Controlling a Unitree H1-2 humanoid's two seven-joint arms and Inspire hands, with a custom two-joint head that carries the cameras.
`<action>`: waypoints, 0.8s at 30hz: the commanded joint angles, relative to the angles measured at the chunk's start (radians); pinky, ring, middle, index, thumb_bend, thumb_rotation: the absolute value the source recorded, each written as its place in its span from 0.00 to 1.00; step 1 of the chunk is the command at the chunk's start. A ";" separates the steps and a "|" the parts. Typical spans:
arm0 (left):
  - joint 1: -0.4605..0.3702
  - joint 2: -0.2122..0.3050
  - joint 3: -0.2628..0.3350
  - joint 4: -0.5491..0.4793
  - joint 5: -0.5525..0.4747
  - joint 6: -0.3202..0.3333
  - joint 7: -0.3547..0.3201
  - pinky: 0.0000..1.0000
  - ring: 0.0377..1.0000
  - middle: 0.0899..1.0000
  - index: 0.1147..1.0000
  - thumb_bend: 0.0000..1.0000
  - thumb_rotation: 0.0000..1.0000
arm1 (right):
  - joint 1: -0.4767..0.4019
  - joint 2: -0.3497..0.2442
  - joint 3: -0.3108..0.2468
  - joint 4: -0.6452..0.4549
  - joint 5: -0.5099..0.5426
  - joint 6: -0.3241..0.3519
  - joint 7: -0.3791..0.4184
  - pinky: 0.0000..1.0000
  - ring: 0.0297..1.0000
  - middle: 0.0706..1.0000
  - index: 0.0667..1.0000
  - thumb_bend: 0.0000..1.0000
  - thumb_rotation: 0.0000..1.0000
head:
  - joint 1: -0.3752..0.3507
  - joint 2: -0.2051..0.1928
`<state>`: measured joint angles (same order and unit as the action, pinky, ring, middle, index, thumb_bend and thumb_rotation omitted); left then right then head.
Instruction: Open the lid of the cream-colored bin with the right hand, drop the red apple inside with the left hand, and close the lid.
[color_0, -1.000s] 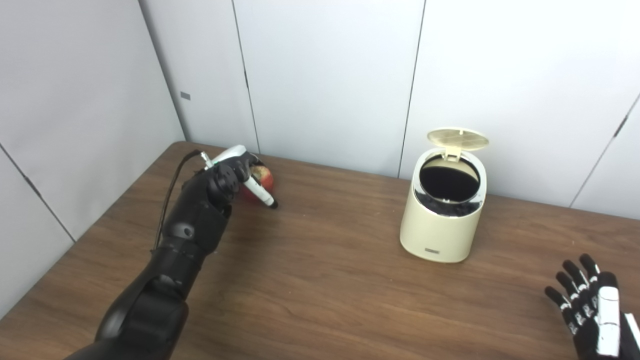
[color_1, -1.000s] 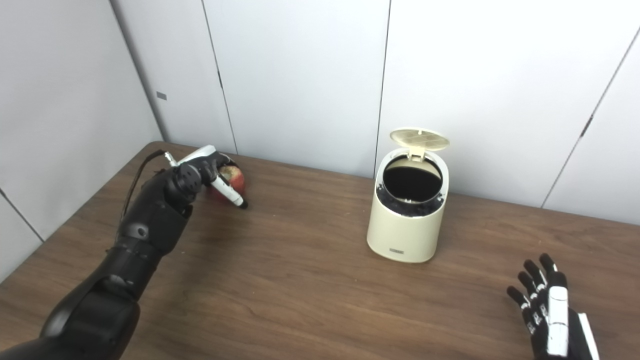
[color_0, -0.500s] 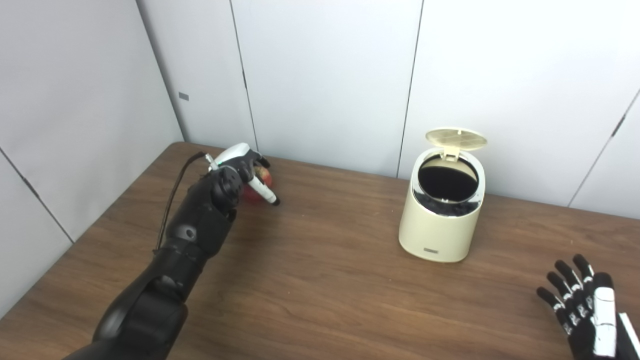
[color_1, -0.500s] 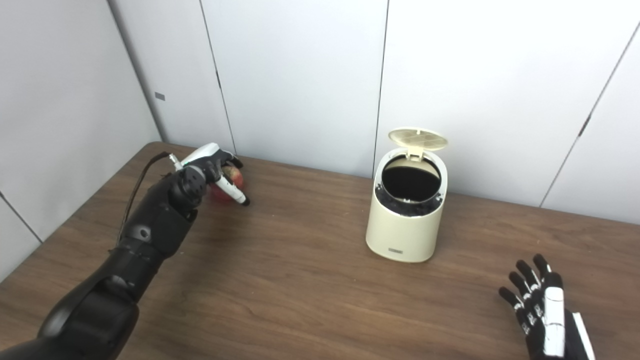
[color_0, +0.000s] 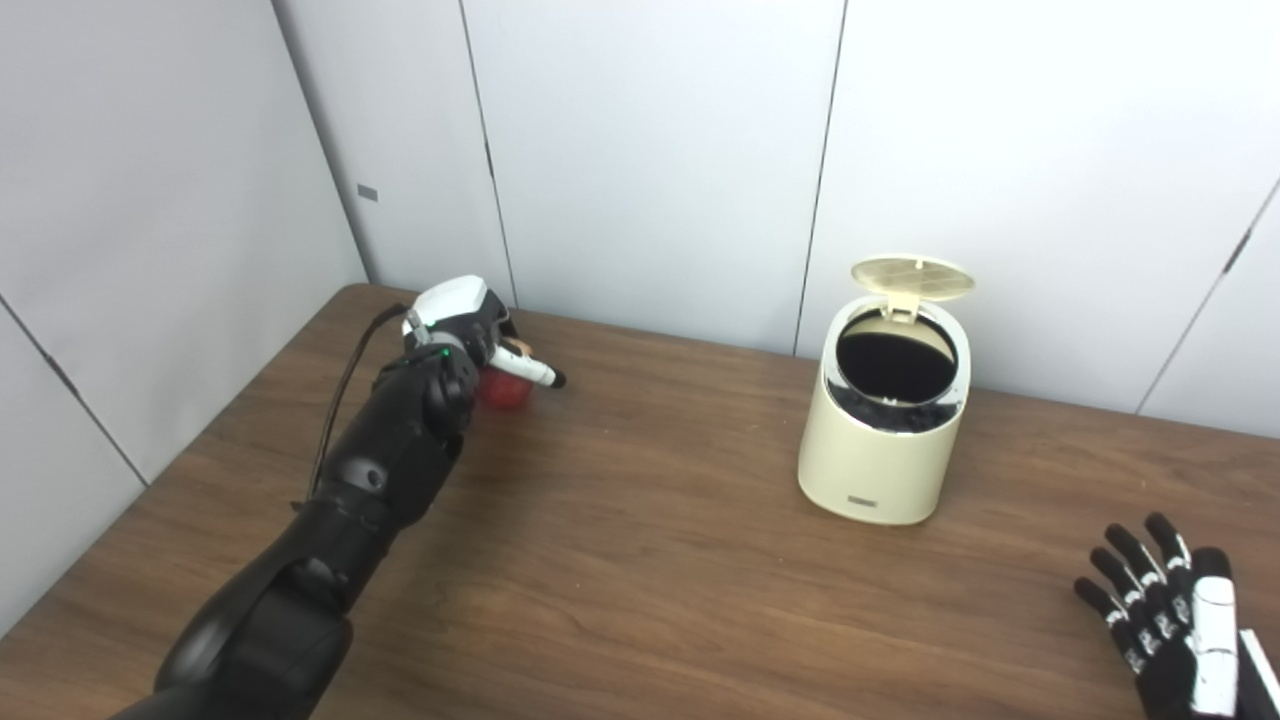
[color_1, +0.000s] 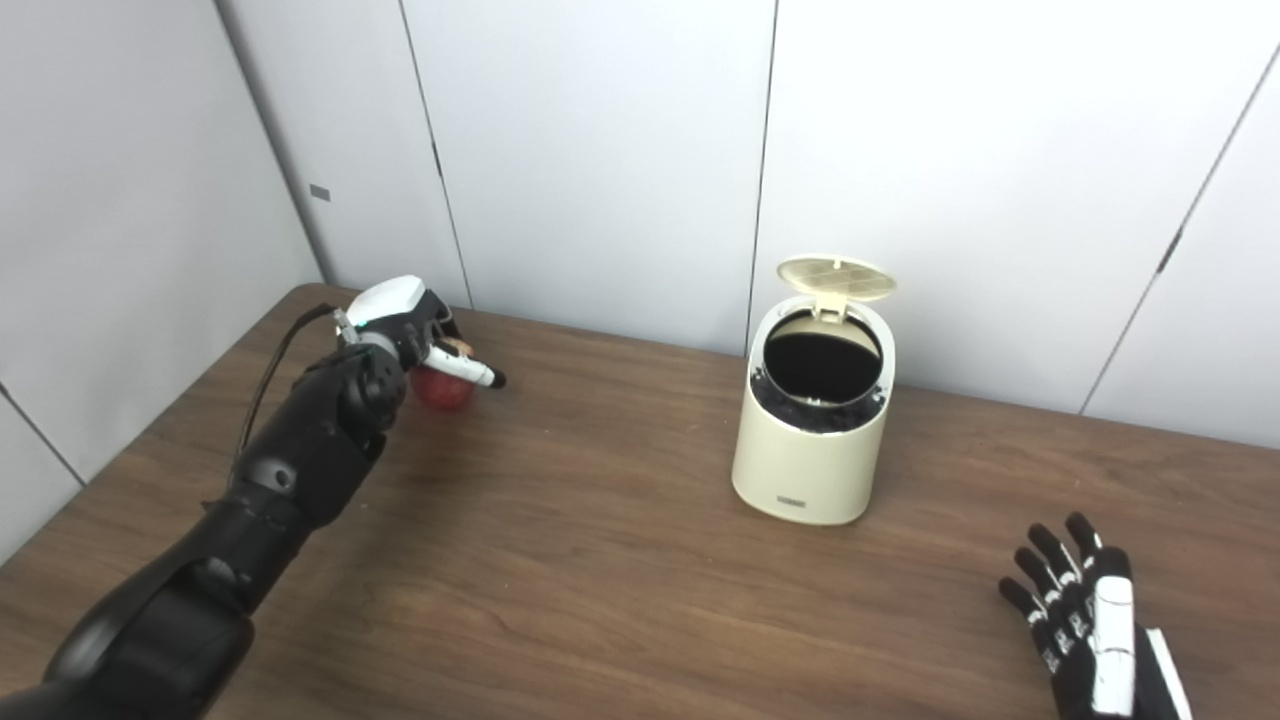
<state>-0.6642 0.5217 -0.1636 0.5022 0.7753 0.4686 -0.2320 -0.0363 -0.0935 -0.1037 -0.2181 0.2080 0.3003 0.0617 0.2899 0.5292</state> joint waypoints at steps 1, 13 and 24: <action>-0.030 0.043 0.005 -0.038 0.027 0.000 0.037 0.43 0.44 0.48 0.39 0.50 0.00 | -0.024 -0.012 -0.006 -0.019 0.011 -0.020 0.012 0.86 0.91 0.92 1.00 0.50 1.00 | 0.001 0.001; 0.044 0.019 0.070 -0.231 -0.039 -0.027 0.094 0.47 0.44 0.46 0.39 0.50 0.00 | -0.034 -0.016 0.000 0.010 -0.001 -0.048 0.020 0.84 0.90 0.91 1.00 0.50 1.00 | -0.034 -0.002; 0.206 -0.188 0.156 -0.485 -0.150 -0.216 0.381 0.37 0.41 0.47 0.40 0.48 0.00 | -0.040 0.002 -0.004 0.046 -0.024 -0.108 -0.002 0.83 0.92 0.92 1.00 0.51 1.00 | -0.098 -0.006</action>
<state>-0.4099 0.3094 -0.0261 0.0690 0.6202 0.2924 0.0944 -0.0506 -0.0922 -0.1040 -0.1614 0.1909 0.2461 0.0681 0.2041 0.5231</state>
